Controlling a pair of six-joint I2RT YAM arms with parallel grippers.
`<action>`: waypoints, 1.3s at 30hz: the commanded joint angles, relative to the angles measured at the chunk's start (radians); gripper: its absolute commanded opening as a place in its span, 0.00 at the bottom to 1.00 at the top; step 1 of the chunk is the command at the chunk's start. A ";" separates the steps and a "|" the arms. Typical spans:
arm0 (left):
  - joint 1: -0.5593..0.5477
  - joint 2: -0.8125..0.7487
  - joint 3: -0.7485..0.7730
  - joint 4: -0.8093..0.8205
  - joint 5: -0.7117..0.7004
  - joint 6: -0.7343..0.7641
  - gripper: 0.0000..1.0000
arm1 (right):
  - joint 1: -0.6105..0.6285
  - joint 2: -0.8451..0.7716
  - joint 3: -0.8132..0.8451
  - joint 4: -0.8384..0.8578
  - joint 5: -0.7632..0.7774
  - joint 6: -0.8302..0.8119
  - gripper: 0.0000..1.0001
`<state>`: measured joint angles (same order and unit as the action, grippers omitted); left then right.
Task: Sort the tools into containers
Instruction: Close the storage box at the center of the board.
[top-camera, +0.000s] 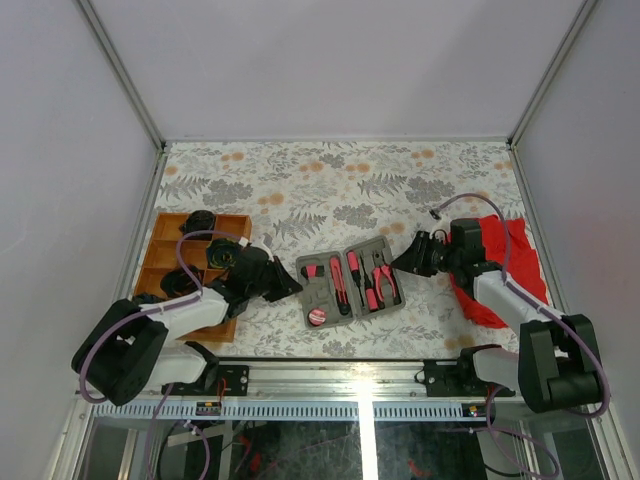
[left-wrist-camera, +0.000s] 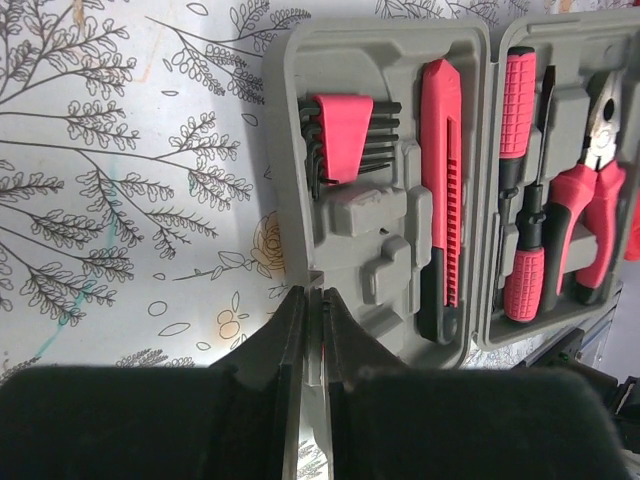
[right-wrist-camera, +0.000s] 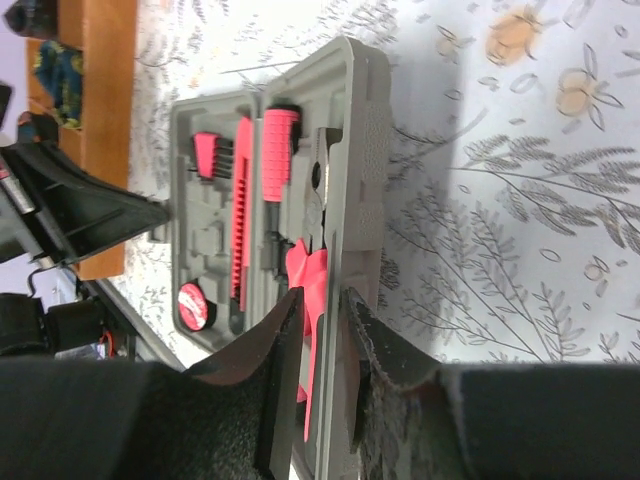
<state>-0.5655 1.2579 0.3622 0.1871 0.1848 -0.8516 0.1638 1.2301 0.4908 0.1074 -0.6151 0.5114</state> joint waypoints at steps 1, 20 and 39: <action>-0.028 0.060 0.010 0.005 0.057 0.023 0.00 | 0.047 -0.048 0.062 -0.007 -0.243 0.044 0.26; -0.056 0.075 0.037 -0.018 0.049 0.029 0.00 | 0.344 0.076 0.170 0.058 -0.059 0.122 0.30; -0.056 0.065 0.039 -0.047 0.026 0.030 0.00 | 0.405 0.180 0.166 0.137 0.099 0.118 0.46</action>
<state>-0.6147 1.3224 0.4046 0.2089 0.2035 -0.8513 0.5594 1.4662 0.6403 0.2764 -0.6186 0.6720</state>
